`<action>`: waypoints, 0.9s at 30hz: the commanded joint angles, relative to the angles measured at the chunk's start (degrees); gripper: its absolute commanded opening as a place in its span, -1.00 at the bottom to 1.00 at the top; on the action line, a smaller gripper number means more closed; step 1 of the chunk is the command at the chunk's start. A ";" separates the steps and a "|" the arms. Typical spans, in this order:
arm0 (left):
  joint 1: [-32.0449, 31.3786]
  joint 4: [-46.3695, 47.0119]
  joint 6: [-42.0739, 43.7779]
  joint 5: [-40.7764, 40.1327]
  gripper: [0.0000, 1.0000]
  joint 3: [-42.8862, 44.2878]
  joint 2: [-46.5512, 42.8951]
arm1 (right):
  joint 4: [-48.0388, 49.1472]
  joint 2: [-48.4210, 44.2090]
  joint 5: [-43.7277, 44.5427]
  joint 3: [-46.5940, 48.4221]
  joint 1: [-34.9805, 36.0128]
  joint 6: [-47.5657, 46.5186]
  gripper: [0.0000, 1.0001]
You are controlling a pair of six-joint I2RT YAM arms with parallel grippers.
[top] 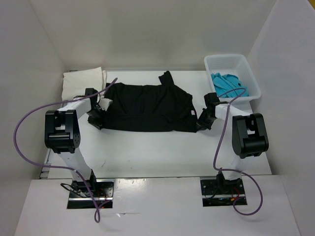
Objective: Fold and stack the t-shirts
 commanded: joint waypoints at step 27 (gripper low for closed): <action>0.89 -14.91 9.79 -13.72 -0.90 -15.63 -17.93 | -25.41 -25.11 2.79 -6.71 5.12 9.51 -1.00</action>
